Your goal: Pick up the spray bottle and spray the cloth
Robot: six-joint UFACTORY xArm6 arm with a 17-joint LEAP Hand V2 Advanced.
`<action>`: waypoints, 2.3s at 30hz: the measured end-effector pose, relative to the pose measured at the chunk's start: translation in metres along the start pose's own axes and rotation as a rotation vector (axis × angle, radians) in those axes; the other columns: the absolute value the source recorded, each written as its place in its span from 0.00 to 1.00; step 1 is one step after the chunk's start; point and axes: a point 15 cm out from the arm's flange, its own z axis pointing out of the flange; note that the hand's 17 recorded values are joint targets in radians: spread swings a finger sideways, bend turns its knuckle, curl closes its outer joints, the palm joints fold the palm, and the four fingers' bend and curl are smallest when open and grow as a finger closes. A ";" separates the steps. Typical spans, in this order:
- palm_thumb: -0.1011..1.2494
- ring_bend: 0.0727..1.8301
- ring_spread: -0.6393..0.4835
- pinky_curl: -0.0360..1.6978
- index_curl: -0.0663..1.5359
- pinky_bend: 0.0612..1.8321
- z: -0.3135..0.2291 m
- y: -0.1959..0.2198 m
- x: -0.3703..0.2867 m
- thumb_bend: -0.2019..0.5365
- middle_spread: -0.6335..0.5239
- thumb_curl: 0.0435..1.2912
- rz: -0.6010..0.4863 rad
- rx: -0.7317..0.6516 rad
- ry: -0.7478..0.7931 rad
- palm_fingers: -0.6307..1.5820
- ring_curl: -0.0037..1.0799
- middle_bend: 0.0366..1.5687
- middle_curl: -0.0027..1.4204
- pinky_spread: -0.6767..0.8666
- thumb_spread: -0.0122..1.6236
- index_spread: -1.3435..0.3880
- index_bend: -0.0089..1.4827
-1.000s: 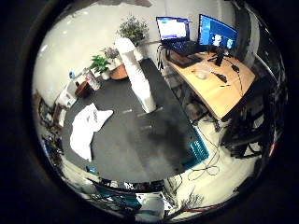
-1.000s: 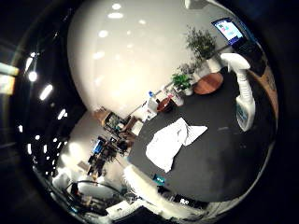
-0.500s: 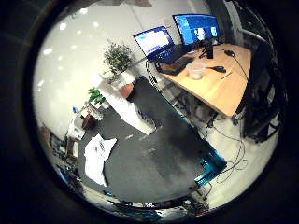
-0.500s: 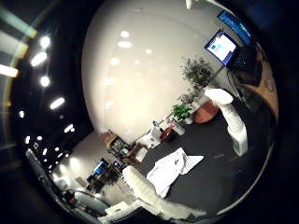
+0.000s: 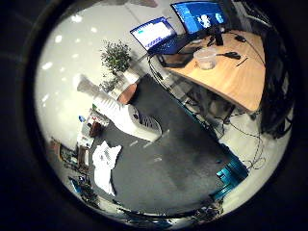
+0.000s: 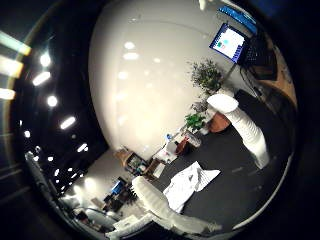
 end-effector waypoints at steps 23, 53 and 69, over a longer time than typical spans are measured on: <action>0.33 0.14 0.90 0.15 0.24 0.47 0.084 0.008 0.006 0.24 0.76 0.25 0.153 -0.089 -0.251 0.29 0.23 0.10 0.20 0.84 0.62 0.73 0.12; 0.48 0.31 0.78 0.14 0.21 0.47 0.163 0.028 0.023 0.26 0.70 0.29 0.200 -0.195 -0.329 0.44 0.30 0.12 0.22 0.84 0.63 0.70 0.10; 0.71 0.66 0.29 0.26 0.27 0.74 0.177 0.024 0.010 0.23 0.16 0.39 0.211 -0.180 -0.328 0.82 0.54 0.50 0.52 0.17 0.50 0.48 0.20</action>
